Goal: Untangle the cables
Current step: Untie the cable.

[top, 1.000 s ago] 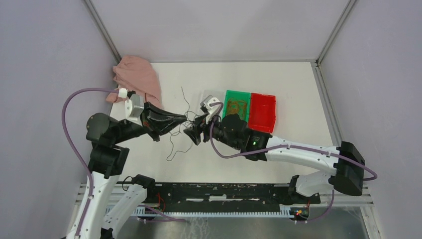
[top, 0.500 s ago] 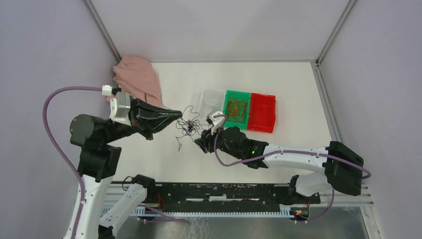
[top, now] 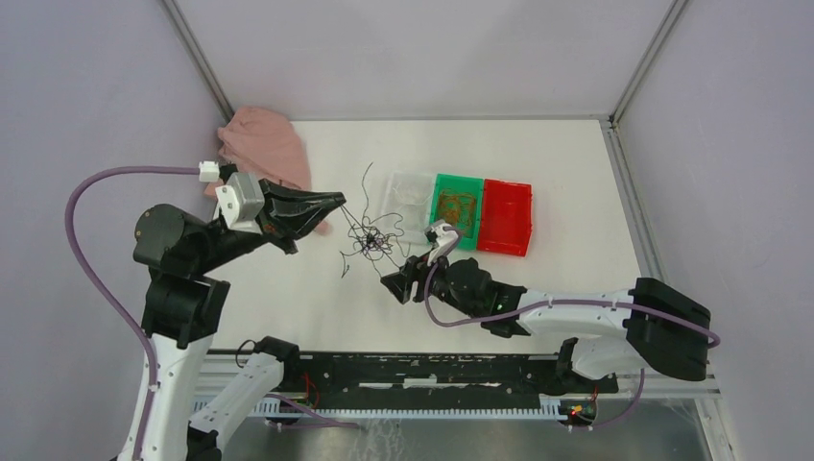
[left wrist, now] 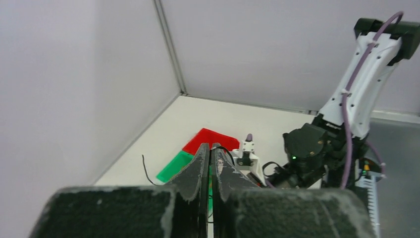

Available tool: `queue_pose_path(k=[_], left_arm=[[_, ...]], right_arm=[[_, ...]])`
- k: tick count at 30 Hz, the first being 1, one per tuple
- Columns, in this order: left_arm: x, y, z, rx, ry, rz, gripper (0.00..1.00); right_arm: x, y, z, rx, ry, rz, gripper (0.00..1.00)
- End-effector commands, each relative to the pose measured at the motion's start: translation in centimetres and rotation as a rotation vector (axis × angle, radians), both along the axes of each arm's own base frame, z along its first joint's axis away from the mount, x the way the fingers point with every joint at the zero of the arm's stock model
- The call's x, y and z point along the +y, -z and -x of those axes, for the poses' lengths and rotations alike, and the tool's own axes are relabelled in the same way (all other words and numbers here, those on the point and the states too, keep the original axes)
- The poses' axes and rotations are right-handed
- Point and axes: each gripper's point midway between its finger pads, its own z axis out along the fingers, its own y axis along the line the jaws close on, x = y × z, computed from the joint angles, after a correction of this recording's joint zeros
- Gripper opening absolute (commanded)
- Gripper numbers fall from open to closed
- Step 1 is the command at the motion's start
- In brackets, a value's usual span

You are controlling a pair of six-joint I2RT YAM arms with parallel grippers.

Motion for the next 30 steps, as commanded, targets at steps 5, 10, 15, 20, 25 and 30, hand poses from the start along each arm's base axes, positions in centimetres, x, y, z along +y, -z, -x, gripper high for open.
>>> queue_pose_path(k=[5,10,15,20,25,30], left_arm=[[1.4,-4.1,3.1,-0.374,-0.039,-0.089,0.03],[0.1,-0.7,3.7,-0.205,0.089,-0.094,0.03],[-0.2,1.1,3.7,-0.143,0.124,-0.106,0.03],[-0.3,1.5,3.6,-0.121,0.13,-0.101,0.03],[-0.4,1.0,3.9,-0.108,0.142,-0.083,0.03],[-0.5,0.5,4.0,-0.101,0.147,-0.063,0.03]], right_arm=[[0.2,-2.0,1.6,0.109,-0.068,0.024,0.74],[1.3,-11.0,2.8,-0.057,-0.213,-0.054,0.8],[1.7,-16.4,3.9,-0.131,-0.292,-0.116,0.8],[2.1,-17.9,4.0,-0.149,-0.306,-0.137,0.77],[3.2,-17.6,4.4,-0.144,-0.351,-0.139,0.72],[4.4,-17.6,4.6,-0.142,-0.389,-0.145,0.71]])
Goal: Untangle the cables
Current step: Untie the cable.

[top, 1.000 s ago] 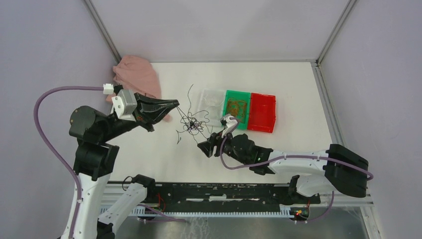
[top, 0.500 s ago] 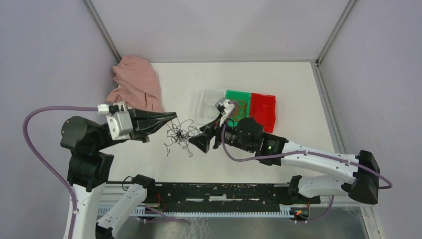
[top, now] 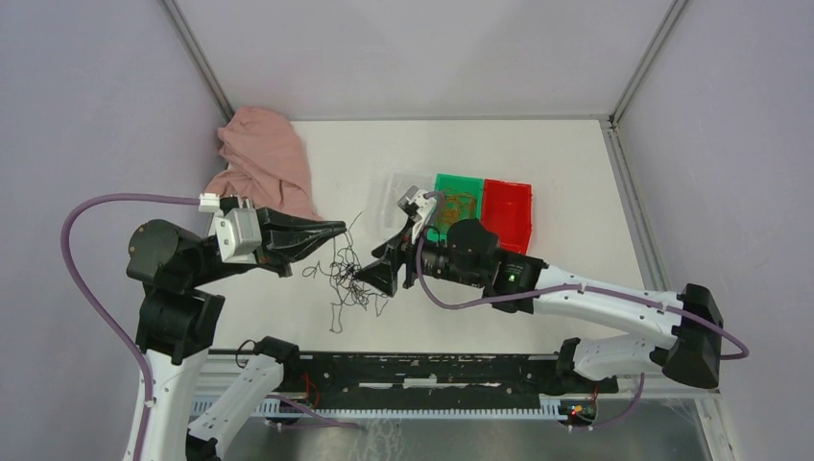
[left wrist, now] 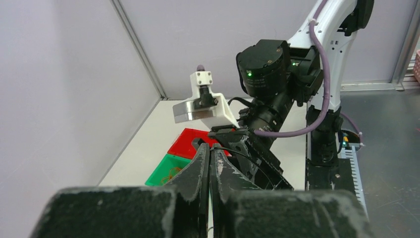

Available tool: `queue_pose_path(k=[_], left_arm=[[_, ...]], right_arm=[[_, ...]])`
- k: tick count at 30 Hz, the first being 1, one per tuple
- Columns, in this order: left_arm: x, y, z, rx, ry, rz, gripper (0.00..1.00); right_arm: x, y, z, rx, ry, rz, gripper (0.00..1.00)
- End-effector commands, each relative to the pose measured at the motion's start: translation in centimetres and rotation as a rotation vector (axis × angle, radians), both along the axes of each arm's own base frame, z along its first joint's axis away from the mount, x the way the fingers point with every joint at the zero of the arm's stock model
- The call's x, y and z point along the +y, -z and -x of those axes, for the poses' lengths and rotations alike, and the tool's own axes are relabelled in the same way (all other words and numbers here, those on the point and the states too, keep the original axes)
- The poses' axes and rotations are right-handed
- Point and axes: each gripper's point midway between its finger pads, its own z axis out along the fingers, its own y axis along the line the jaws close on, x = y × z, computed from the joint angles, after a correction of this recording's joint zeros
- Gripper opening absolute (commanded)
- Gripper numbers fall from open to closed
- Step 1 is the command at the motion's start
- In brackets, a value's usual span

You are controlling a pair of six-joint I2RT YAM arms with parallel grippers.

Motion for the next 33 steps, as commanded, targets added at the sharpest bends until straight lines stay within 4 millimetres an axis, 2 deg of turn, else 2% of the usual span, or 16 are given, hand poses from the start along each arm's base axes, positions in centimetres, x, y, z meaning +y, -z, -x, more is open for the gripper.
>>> queue_pose_path(k=[1,8,13,19,22,24,30,33], left_arm=[[-0.2,-1.3,0.9,0.006,0.039,0.038,0.03],[-0.2,-1.6,0.8,0.006,0.038,0.047,0.03],[-0.1,-1.9,1.0,-0.008,0.034,0.05,0.03],[0.0,-2.5,1.4,-0.022,0.036,0.056,0.03],[0.1,-2.9,1.7,-0.036,0.035,0.06,0.03],[0.2,-3.3,2.0,-0.047,0.034,0.062,0.03],[0.4,-4.5,2.8,-0.084,0.034,0.069,0.03],[0.5,-4.7,2.8,-0.1,0.024,0.063,0.03]], right_arm=[[1.3,-3.4,0.4,-0.044,-0.058,-0.073,0.71],[3.4,-3.6,0.6,-0.01,-0.104,-0.113,0.65],[3.6,-3.7,0.1,-0.001,-0.081,-0.131,0.41],[2.5,-3.0,-1.2,-0.016,0.01,-0.118,0.16],[0.8,-2.5,-2.3,-0.032,0.103,-0.09,0.08],[-1.1,-1.7,-3.3,-0.034,0.19,-0.063,0.01],[-7.1,2.5,-6.0,-0.003,0.393,0.04,0.01],[-9.6,3.4,-6.6,0.024,0.449,0.04,0.01]])
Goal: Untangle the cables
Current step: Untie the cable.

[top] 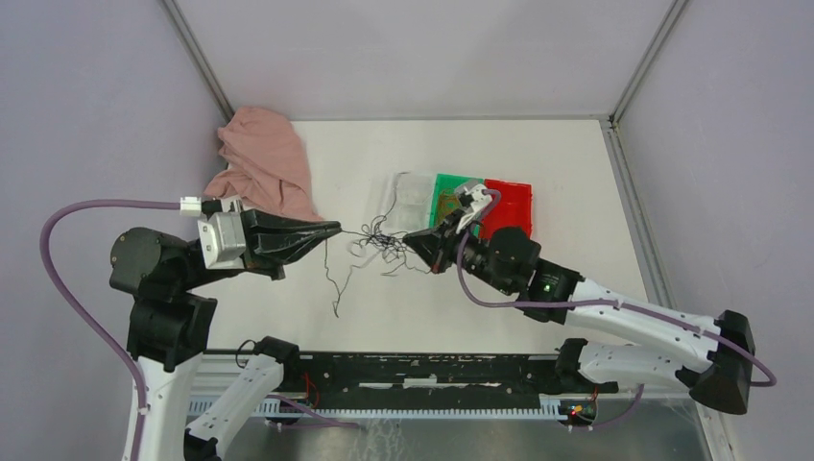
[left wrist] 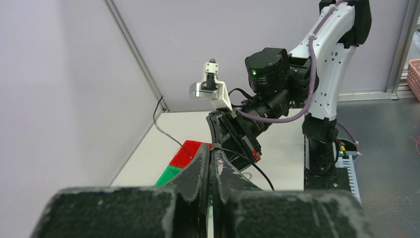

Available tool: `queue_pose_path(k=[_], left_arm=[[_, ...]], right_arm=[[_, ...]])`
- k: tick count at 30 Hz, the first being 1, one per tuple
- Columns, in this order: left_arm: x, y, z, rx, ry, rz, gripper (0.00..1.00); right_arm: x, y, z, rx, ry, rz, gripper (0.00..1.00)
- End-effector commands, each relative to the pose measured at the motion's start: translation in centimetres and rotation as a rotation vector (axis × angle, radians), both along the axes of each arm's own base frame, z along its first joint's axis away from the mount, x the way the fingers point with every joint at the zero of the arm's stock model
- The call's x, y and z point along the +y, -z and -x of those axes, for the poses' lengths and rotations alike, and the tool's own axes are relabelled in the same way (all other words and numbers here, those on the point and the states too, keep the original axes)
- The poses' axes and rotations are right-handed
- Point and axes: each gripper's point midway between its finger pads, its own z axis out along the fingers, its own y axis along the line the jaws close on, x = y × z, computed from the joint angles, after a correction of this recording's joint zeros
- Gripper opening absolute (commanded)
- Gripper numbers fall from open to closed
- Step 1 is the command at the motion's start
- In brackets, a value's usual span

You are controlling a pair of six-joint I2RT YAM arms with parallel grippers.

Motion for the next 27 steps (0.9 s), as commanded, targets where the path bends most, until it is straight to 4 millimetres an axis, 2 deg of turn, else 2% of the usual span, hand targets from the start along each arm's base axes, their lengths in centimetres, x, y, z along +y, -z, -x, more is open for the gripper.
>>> queue_pose_path(k=[1,8,11,17,21,24,27], left_arm=[[0.5,-2.6,1.4,-0.083,-0.004,0.029,0.03],[0.6,-2.7,1.3,-0.106,-0.022,0.023,0.03],[1.0,-3.4,1.4,-0.141,-0.05,0.028,0.03],[2.3,-5.7,1.4,-0.277,-0.16,0.047,0.03],[4.5,-8.4,0.8,-0.384,-0.324,0.125,0.03],[7.2,-11.3,0.5,-0.483,-0.496,0.249,0.03],[10.7,-13.2,-0.4,-0.542,-0.698,0.357,0.03]], right_arm=[[-4.9,4.1,-2.6,0.07,0.189,0.086,0.01],[-9.3,5.1,-4.4,0.139,0.31,0.052,0.01],[-11.2,6.8,-5.4,0.196,0.398,0.109,0.0],[-14.5,10.0,-6.1,0.283,0.54,0.193,0.01],[-16.4,11.3,-6.4,0.34,0.623,0.226,0.0],[-17.0,11.8,-6.5,0.358,0.646,0.234,0.01],[-16.8,11.6,-6.5,0.361,0.64,0.234,0.01]])
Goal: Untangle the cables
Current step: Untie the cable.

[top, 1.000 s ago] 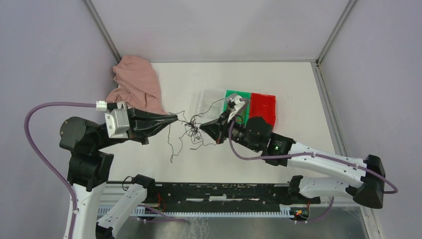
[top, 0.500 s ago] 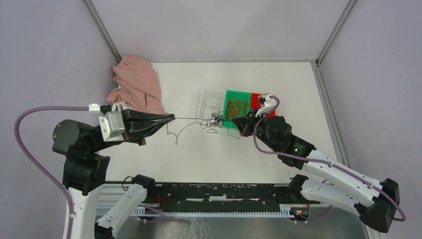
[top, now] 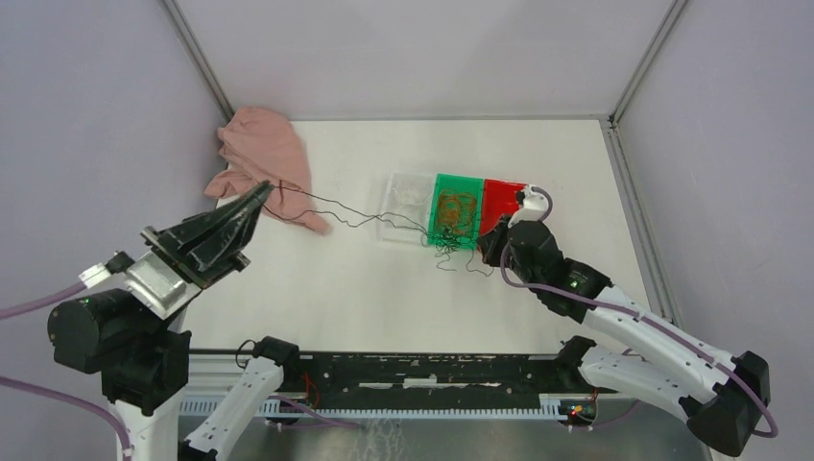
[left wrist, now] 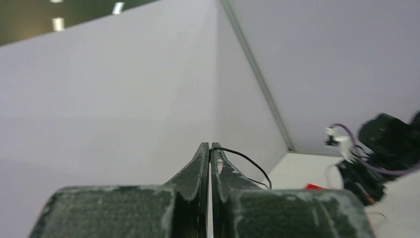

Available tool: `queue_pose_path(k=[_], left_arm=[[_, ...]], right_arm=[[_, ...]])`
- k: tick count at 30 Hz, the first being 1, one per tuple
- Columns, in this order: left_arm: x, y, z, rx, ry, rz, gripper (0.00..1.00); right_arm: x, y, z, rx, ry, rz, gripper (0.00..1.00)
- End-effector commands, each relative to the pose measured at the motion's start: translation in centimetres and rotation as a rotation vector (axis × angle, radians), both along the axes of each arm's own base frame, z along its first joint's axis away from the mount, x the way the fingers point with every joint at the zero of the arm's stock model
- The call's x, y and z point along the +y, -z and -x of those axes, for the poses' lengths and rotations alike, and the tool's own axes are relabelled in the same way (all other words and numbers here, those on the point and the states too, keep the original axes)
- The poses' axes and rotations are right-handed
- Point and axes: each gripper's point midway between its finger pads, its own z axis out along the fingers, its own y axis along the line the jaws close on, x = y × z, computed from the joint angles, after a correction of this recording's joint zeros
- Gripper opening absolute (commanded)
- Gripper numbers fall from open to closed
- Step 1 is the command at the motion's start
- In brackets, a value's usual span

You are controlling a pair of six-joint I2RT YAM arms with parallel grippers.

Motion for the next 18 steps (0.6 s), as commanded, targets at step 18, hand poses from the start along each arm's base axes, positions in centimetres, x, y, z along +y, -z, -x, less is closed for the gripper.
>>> queue_pose_path(k=[18], left_arm=[[2.1,8.8,-6.4,0.131,-0.252,-0.092,0.12]], right_arm=[[5.9,-8.4,0.9,-0.12,-0.32,-0.139,0.01]])
